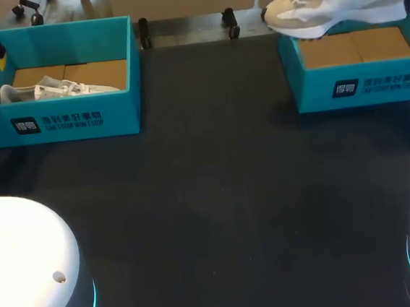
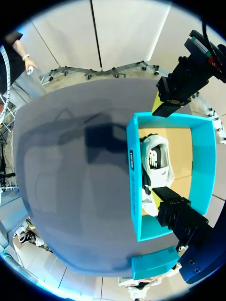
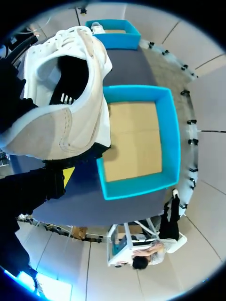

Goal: Take the shoe out of the shoebox, open the shoe tongue, remove and reinsert the insole, then place the shoe into the shoebox

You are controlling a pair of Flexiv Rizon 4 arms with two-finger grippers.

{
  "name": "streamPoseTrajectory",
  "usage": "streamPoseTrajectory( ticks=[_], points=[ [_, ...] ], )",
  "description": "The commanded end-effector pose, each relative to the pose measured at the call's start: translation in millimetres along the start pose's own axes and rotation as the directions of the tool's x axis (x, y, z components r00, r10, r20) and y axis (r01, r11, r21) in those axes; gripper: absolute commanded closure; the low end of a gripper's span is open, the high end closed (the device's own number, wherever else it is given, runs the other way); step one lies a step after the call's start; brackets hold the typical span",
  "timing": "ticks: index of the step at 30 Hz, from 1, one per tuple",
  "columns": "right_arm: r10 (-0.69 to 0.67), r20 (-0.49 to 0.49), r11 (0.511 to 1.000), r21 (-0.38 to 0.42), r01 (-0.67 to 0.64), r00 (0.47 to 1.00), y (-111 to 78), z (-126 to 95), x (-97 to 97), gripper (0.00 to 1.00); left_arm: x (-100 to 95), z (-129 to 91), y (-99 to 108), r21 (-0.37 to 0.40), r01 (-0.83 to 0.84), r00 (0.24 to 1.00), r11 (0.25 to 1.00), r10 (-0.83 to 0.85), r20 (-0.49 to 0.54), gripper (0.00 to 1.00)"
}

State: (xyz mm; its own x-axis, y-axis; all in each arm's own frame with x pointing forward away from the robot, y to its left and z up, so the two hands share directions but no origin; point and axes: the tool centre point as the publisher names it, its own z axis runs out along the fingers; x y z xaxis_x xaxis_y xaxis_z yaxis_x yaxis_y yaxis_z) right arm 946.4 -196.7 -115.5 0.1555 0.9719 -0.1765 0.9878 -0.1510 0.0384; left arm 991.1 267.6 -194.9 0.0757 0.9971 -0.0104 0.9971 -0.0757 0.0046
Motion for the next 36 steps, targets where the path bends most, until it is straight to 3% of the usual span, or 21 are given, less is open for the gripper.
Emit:
streamPoseTrajectory(
  ticks=[1, 22, 28, 36],
  points=[
    [0.002, 0.007, 0.997, -0.077, -0.001, 1.0, -39.3, -3.1, 10.4, 1.0, 0.3, -0.5, -1.2, -0.002, -0.001, 1.0, 1.0, 0.001, -0.002, 0.0],
    [0.002, 0.007, 0.997, -0.077, -0.001, 1.0, -39.3, -3.1, 10.4, 1.0, 0.3, -0.5, -1.2, -0.002, -0.001, 1.0, 1.0, 0.001, -0.002, 0.0],
    [0.025, 0.004, 0.999, -0.044, -0.025, 1.0, -85.5, 4.4, 6.6, 1.0, 0.3, -0.5, -1.2, -0.002, -0.001, 1.0, 1.0, 0.001, -0.002, 0.0],
    [0.093, 0.001, 0.992, -0.083, -0.092, 0.996, -160.9, -1.5, 14.2, 1.0, 0.3, -0.5, -1.2, -0.002, -0.001, 1.0, 1.0, 0.001, -0.002, 0.0]
  ],
)
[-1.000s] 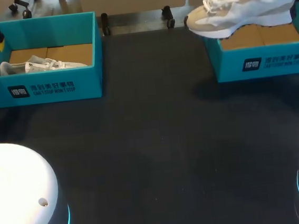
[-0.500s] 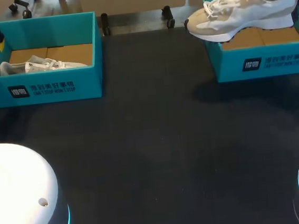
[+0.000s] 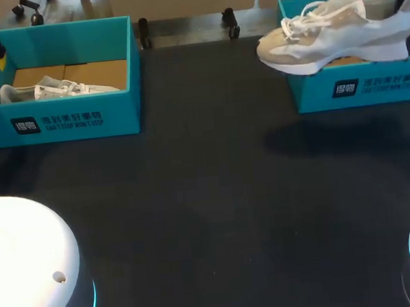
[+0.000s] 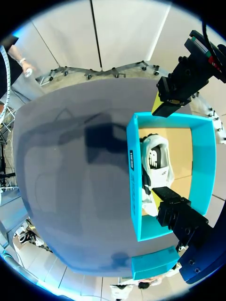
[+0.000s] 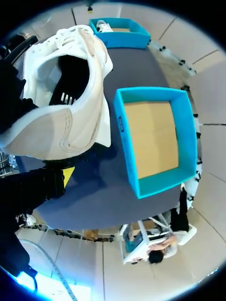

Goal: Take the shoe out of the shoebox, open the shoe tongue, remove and reinsert the insole, then place the shoe into the shoebox

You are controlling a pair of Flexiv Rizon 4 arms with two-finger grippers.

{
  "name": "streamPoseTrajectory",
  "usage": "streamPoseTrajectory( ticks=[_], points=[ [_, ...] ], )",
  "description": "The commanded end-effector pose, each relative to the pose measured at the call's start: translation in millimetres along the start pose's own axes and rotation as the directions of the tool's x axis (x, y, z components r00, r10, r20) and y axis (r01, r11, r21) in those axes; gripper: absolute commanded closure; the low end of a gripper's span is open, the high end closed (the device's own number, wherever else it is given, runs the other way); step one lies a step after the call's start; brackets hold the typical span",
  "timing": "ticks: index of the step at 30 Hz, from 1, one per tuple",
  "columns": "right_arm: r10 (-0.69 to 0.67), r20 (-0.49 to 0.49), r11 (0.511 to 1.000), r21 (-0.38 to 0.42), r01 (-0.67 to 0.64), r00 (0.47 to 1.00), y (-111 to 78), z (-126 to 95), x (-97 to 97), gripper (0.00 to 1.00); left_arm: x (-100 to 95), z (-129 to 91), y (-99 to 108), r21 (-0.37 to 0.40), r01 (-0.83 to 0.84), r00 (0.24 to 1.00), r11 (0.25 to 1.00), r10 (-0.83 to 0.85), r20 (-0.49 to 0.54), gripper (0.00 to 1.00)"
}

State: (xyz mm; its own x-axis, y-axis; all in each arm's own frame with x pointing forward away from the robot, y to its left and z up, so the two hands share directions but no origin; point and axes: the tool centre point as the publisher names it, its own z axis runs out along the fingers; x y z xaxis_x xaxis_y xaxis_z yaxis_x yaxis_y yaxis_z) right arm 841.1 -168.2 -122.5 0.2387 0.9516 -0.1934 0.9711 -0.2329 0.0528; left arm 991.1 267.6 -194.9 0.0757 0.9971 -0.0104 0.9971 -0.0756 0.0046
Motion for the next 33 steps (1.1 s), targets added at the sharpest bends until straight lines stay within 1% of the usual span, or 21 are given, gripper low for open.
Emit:
streamPoseTrajectory(
  ticks=[1, 2, 8, 11, 28, 29, 33],
  points=[
    [0.018, -0.007, 0.997, -0.08, -0.018, 1.0, -61.1, -1.3, -0.1, 1.0, 0.3, -0.5, -1.2, -0.002, -0.001, 1.0, 1.0, 0.001, -0.002, 0.0],
    [0.022, 0.003, 0.997, -0.078, -0.022, 1.0, -69.2, -0.3, 2.7, 1.0, 0.3, -0.5, -1.2, -0.002, -0.001, 1.0, 1.0, 0.001, -0.002, 0.0],
    [0.043, -0.014, 0.996, -0.083, -0.044, 0.999, -114.6, 6.4, 20.0, 1.0, 0.3, -0.5, -1.2, -0.002, -0.001, 1.0, 1.0, 0.001, -0.002, 0.0],
    [0.043, -0.046, 0.998, -0.041, -0.045, 0.998, -129.7, 13.9, 30.6, 1.0, 0.3, -0.5, -1.2, -0.002, -0.001, 1.0, 1.0, 0.001, -0.002, 0.0],
    [0.043, -0.046, 0.998, -0.041, -0.045, 0.998, -129.7, 13.9, 30.6, 1.0, 0.3, -0.5, -1.2, -0.002, -0.001, 1.0, 1.0, 0.001, -0.002, 0.0],
    [0.036, -0.024, 0.998, -0.047, -0.037, 0.999, -130.1, 16.5, 38.5, 1.0, 0.3, -0.5, -1.2, -0.002, -0.001, 1.0, 1.0, 0.001, -0.002, 0.0],
    [0.0, -0.019, 0.999, -0.055, -0.001, 1.0, -143.0, 35.9, 70.8, 1.0, 0.3, -0.5, -1.2, -0.002, -0.001, 1.0, 1.0, 0.001, -0.002, 0.0]
  ],
)
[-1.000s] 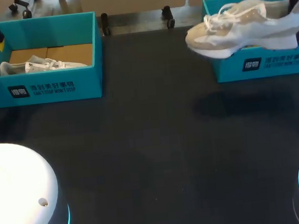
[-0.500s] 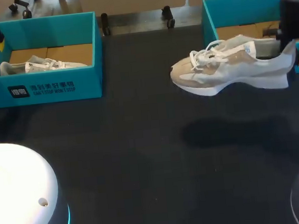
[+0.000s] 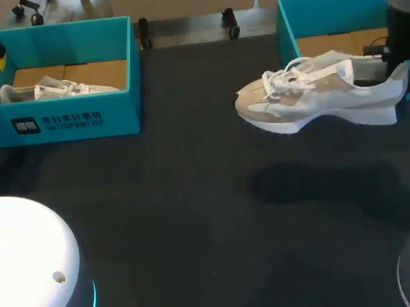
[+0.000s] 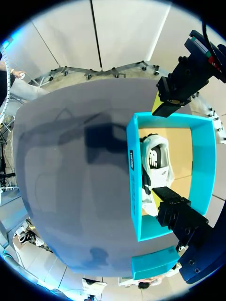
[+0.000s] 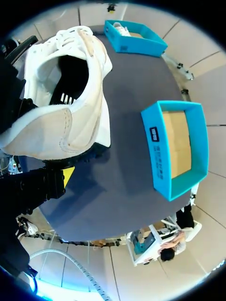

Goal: Take the shoe out of the shoebox, open the shoe tongue, remove and reinsert the insole, then place the shoe into the shoebox

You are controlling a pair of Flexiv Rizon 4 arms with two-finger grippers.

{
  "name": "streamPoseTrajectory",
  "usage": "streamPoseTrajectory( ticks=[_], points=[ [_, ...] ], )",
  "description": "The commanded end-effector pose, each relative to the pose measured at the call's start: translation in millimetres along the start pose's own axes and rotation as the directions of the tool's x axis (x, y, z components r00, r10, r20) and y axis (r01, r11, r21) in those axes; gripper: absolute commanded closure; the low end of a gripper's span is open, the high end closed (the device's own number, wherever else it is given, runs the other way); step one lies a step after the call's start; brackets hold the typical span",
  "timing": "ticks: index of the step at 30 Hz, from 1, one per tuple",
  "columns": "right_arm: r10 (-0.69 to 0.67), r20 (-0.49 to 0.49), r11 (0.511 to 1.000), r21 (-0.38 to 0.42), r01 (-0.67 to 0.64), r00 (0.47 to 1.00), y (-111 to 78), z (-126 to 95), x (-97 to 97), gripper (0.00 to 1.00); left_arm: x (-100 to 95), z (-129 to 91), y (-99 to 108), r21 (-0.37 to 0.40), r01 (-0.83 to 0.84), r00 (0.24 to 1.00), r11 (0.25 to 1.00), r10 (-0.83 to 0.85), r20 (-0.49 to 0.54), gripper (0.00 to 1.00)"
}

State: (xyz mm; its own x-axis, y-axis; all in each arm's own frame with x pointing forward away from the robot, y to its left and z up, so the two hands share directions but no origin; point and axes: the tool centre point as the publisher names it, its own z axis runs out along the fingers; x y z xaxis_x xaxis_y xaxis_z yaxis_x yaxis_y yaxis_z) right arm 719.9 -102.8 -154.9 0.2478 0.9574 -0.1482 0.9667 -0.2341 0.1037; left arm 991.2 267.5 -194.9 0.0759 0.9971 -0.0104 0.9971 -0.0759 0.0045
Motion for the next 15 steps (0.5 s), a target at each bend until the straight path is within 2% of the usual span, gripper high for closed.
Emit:
streamPoseTrajectory(
  ticks=[1, 3, 6, 9, 10, 15],
  points=[
    [-0.026, 0.013, 1.0, -0.006, 0.026, 1.0, -13.8, 23.1, 36.3, 1.0, 0.4, -0.5, -1.2, -0.002, -0.001, 1.0, 1.0, 0.001, -0.002, 0.0],
    [-0.021, 0.028, 1.0, -0.01, 0.022, 0.999, -24.3, 30.4, 46.2, 1.0, 0.4, -0.5, -1.2, -0.002, -0.001, 1.0, 1.0, 0.001, -0.002, 0.0],
    [-0.016, -0.013, 1.0, -0.011, 0.016, 1.0, -43.2, 40.5, 59.1, 1.0, 0.4, -0.5, -1.2, -0.002, -0.001, 1.0, 1.0, 0.001, -0.002, 0.0],
    [-0.008, -0.026, 1.0, 0.018, 0.009, 1.0, -59.6, 51.4, 74.5, 1.0, 0.4, -0.5, -1.2, -0.002, -0.001, 1.0, 1.0, 0.001, -0.002, 0.0],
    [-0.01, -0.059, 0.999, 0.033, 0.012, 0.998, -64.9, 55.6, 80.4, 1.0, 0.4, -0.5, -1.2, -0.002, -0.001, 1.0, 1.0, 0.001, -0.002, 0.0],
    [-0.01, -0.059, 0.999, 0.033, 0.012, 0.998, -64.9, 55.6, 80.4, 1.0, 0.4, -0.5, -1.2, -0.002, -0.001, 1.0, 1.0, 0.001, -0.002, 0.0]
  ],
)
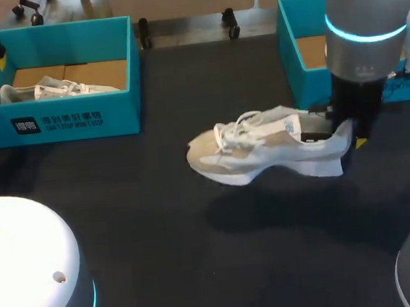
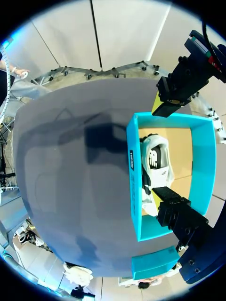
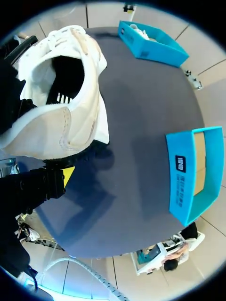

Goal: Take the shoe out of the shoebox, open the shoe tongue, remove and reinsert the insole, then place the shoe into the shoebox

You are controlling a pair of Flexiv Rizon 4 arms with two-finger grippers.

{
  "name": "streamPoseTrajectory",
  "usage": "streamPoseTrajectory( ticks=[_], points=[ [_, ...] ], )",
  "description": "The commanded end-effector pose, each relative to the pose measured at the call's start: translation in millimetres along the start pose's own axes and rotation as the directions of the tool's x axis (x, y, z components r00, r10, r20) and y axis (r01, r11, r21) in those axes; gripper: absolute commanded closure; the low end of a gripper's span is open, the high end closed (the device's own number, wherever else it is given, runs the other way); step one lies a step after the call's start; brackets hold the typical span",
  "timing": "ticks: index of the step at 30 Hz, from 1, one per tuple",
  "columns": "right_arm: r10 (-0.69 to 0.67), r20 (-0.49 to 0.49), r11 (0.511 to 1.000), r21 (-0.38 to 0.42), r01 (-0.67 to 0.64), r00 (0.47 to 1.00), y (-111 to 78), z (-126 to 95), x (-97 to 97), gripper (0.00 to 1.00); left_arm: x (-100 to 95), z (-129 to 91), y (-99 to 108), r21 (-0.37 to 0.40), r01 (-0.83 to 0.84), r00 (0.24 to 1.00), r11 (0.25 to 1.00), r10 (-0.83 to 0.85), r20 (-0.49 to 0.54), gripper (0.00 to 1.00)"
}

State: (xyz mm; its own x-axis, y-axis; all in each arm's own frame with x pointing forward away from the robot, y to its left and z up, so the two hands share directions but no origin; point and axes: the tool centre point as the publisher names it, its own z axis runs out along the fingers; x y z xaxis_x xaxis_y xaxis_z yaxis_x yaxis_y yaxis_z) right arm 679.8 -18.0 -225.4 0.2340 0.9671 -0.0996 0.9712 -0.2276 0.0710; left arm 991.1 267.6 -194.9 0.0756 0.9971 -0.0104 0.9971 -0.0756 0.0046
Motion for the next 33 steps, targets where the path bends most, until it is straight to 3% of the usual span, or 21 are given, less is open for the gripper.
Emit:
streamPoseTrajectory(
  ticks=[1, 12, 21, 28, 33],
  points=[
    [0.0, -0.009, 1.0, 0.002, 0.0, 1.0, 1.2, 3.1, -1.5, 1.0, 0.3, -0.4, -1.1, -0.002, -0.001, 1.0, 1.0, 0.001, -0.002, 0.0],
    [0.0, -0.009, 1.0, 0.002, 0.0, 1.0, 1.2, 3.1, -1.5, 1.0, 0.3, -0.4, -1.1, -0.002, -0.001, 1.0, 1.0, 0.001, -0.002, 0.0],
    [-0.085, 0.018, 0.996, 0.003, 0.085, 0.996, -34.7, 37.0, 52.9, 1.0, 0.3, -0.4, -1.1, -0.002, -0.001, 1.0, 1.0, 0.001, -0.002, 0.0],
    [-0.08, 0.045, 0.997, -0.007, 0.081, 0.996, -43.6, 55.4, 69.3, 1.0, 0.3, -0.4, -1.1, -0.002, -0.001, 1.0, 1.0, 0.001, -0.002, 0.0],
    [-0.096, 0.002, 0.995, -0.011, 0.096, 0.995, -47.4, 73.0, 79.7, 1.0, 0.3, -0.4, -1.1, -0.002, -0.001, 1.0, 1.0, 0.001, -0.002, 0.0]
  ],
)
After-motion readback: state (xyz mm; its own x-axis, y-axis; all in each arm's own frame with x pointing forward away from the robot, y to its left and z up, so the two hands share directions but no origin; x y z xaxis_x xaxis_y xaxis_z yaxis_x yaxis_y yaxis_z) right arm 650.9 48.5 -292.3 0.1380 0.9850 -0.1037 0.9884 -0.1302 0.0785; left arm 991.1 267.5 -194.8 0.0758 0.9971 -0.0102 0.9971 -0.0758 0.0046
